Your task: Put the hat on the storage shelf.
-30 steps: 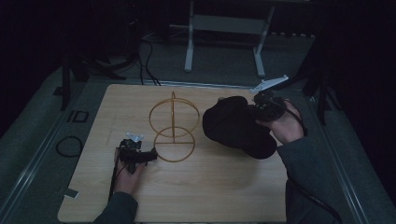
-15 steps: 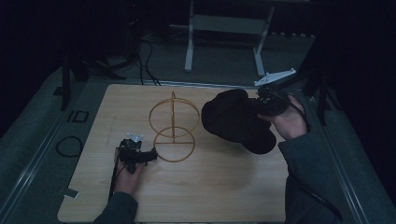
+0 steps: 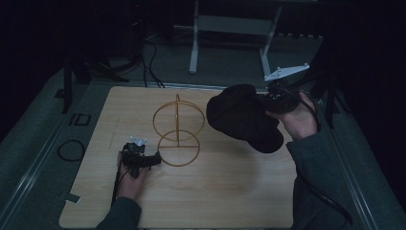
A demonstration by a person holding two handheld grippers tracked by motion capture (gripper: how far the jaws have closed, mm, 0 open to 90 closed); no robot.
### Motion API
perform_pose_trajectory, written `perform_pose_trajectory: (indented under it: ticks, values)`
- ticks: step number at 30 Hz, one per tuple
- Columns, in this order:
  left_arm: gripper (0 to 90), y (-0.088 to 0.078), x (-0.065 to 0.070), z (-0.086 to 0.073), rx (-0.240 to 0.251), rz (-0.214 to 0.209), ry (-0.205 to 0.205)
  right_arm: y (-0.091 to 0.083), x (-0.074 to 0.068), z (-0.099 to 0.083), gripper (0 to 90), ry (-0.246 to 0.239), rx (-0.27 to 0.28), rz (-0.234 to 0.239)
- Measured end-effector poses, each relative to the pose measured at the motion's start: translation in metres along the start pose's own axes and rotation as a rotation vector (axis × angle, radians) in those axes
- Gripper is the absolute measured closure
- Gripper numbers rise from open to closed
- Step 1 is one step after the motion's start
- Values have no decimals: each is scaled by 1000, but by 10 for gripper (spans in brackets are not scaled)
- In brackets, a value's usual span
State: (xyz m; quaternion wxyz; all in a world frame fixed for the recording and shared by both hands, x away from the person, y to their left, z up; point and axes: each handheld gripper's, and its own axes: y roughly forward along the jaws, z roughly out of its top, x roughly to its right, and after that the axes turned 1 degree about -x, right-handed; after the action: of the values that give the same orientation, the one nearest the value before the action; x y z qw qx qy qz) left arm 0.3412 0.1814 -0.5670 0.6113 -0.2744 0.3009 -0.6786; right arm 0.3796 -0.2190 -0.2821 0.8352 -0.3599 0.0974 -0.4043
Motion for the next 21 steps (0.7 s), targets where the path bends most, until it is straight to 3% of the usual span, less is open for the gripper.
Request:
perform_pose_trajectory:
  ticks: [10,21]
  values:
    - [7,0,0,0,1,0,0,-4,2,9,859,3,11,-1]
    - [7,0,0,0,1,0,0,-7,2,20,860,-4,39,41]
